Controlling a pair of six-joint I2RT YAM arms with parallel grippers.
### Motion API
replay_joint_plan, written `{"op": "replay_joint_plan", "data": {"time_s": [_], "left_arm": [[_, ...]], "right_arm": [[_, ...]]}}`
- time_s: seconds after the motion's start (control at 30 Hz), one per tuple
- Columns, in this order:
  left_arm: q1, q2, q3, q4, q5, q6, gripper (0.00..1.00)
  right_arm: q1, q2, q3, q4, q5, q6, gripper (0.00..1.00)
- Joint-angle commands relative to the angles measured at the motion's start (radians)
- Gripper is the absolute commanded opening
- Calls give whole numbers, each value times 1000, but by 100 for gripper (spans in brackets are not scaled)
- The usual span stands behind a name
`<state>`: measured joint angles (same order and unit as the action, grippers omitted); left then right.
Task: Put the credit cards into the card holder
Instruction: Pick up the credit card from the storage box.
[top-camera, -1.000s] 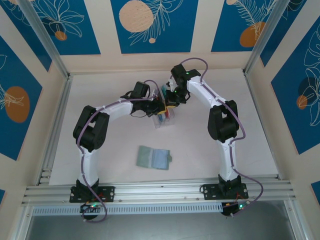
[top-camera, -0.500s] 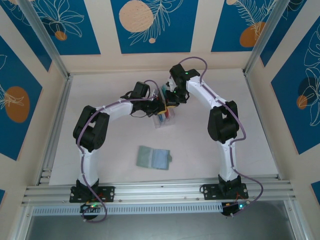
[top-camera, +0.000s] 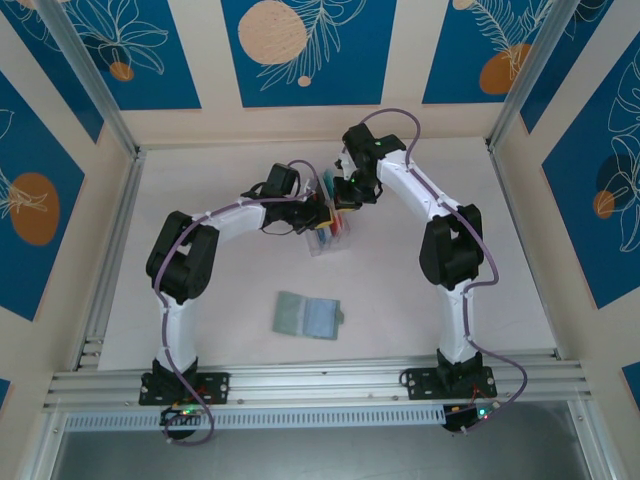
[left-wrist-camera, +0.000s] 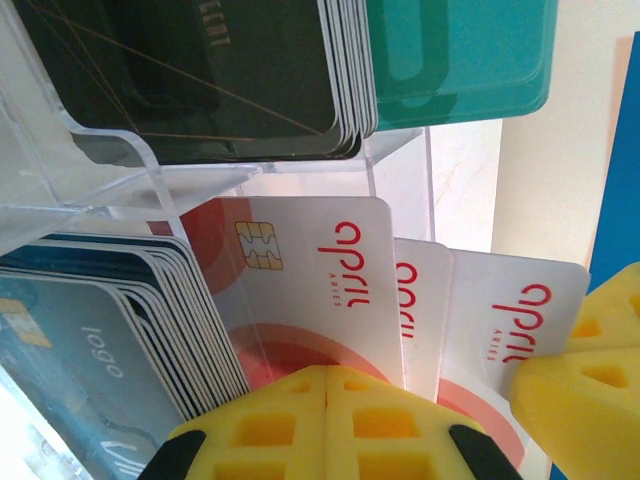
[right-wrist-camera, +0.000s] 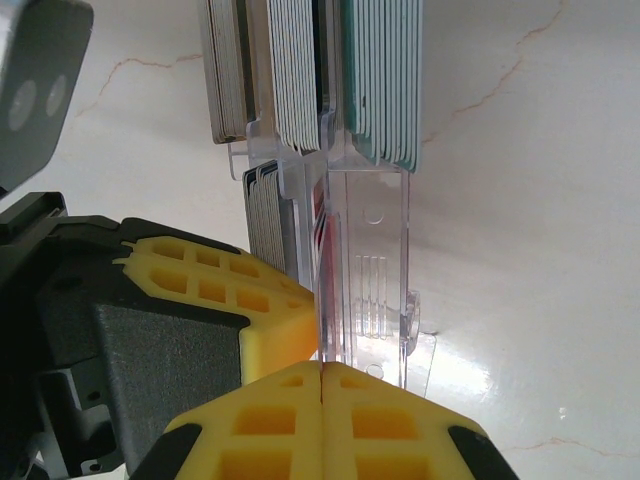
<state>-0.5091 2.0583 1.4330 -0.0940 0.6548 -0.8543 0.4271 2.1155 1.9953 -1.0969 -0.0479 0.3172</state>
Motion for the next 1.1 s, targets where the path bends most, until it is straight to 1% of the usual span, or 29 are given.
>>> {"op": "replay_joint_plan", "data": {"time_s": [0.0, 0.23, 0.7, 0.93, 1.07], "left_arm": [[-5, 26, -28, -57, -47, 25, 0], [-2, -7, -19, -71, -35, 35, 0], [7, -84, -11, -88, -2, 43, 3], [14, -172, -37, -96, 10, 47, 4], [16, -241, -90, -112, -7, 63, 6]], "right_arm": [[-6, -64, 19, -30, -12, -11, 0], [-12, -88, 16, -33, 4, -9, 0], [-13, -116, 14, -38, 30, -2, 0], [-9, -170, -11, -25, 54, 8, 0], [-4, -222, -55, 8, 76, 18, 0]]}}
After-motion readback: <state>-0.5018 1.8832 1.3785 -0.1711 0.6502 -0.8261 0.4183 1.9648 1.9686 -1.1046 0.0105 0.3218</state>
